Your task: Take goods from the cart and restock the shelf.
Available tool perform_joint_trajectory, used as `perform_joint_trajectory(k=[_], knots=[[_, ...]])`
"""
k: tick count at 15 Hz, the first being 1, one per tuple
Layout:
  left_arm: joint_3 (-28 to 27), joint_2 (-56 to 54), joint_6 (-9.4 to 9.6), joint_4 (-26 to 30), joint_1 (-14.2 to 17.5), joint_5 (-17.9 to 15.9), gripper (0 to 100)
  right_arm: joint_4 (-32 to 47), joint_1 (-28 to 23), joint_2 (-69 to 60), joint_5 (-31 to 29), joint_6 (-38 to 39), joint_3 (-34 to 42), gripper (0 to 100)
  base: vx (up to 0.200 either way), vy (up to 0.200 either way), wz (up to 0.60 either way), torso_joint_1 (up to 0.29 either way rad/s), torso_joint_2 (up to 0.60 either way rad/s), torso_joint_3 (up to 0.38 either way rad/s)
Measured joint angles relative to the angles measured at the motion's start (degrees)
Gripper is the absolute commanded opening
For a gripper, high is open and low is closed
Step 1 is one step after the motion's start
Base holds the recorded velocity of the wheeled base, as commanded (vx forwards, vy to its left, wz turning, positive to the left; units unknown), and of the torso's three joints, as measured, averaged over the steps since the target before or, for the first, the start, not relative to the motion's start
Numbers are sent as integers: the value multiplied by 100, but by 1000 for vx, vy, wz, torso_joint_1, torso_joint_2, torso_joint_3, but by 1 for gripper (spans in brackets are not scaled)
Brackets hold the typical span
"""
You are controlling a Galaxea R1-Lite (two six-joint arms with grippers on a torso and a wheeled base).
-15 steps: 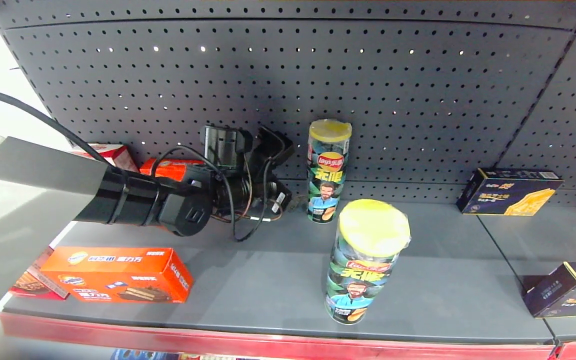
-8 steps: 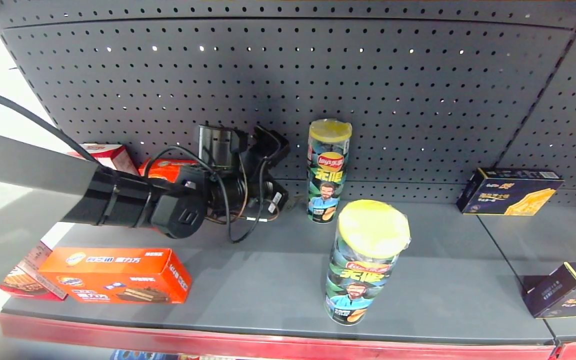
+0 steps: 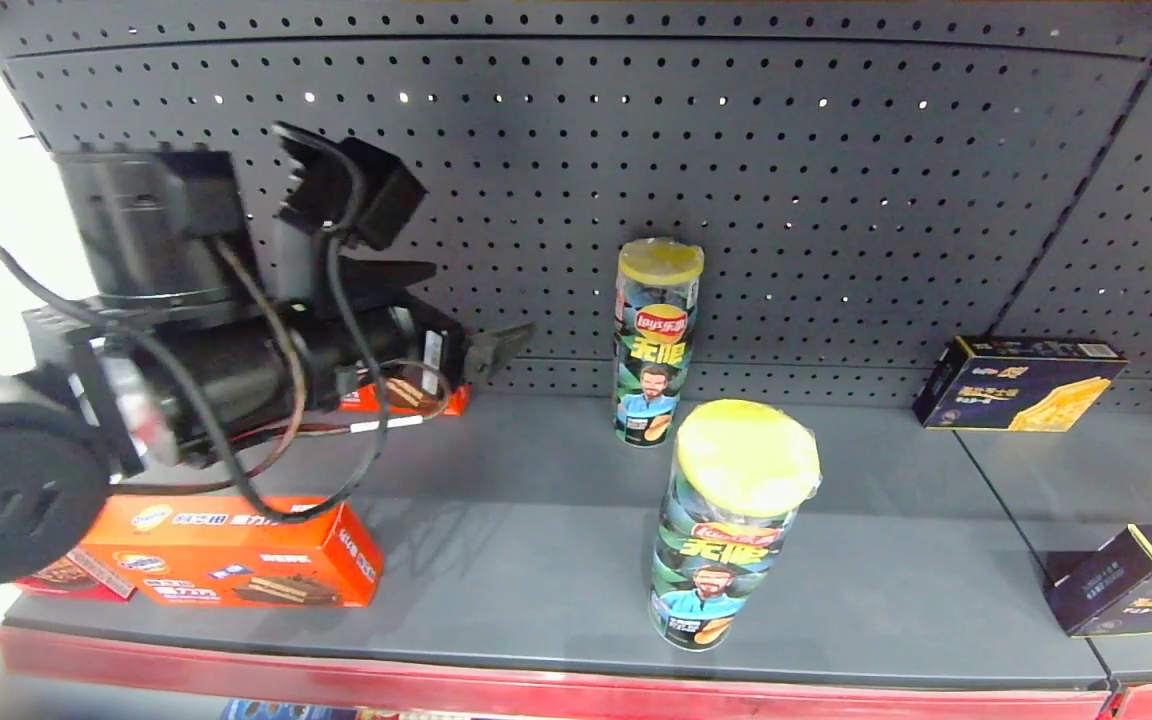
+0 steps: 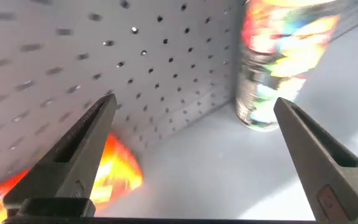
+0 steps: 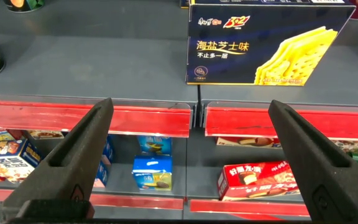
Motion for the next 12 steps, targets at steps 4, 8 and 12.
perform_joint_trajectory(k=[4,8,12], knots=[[1403,-2039,-312,112,41,165,100,0,-4,0,0,0,0,100,0,0,0,0,0,0],[2779,-4159,-738,496,411,246,100,0,0,0,0,-1,0,100,0,0,0,0,0,0],[4380,-6322,-887,663,1933,200,100,0,0,0,2,-1,0,100,0,0,0,0,0,0]])
